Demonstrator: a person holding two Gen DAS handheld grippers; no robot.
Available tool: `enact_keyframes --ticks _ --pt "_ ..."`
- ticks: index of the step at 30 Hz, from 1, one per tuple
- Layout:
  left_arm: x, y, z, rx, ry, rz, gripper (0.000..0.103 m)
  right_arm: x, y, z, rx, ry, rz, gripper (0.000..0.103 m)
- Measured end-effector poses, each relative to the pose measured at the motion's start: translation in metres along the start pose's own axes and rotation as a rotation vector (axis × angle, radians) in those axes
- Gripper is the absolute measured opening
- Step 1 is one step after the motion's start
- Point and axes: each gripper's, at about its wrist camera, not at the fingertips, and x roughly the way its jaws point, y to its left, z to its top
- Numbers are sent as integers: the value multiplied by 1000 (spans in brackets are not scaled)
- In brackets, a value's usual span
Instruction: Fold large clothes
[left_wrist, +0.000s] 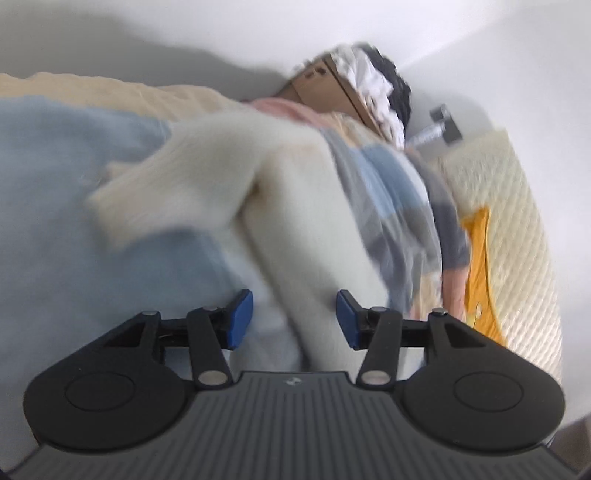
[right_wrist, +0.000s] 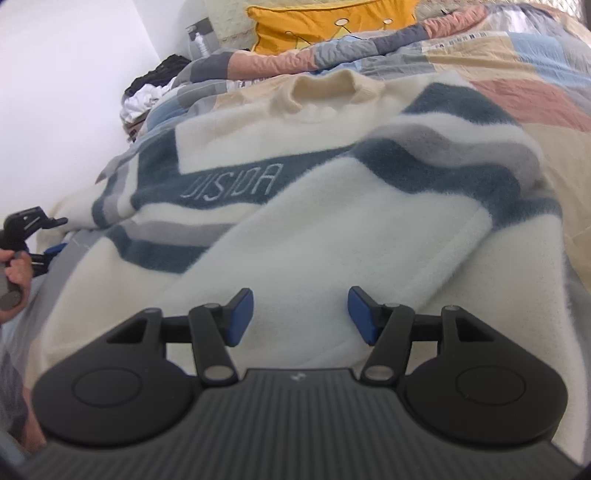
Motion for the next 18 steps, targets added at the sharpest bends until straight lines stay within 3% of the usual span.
enact_keyframes --ticks 5,8,12,15,18 --pt "24 6 28 -36 -131 28 56 10 2 2 14 10 -16 60" --pt "41 5 43 -27 -162 74 55 12 6 2 -1 12 -30 60" --pt "60 -7 58 59 -182 126 54 13 5 2 15 12 -32 60" --pt "74 -24 64 163 -168 186 40 15 7 3 -4 15 -41 60" --pt "69 -43 67 220 -184 172 20 17 12 3 -44 20 -58 60"
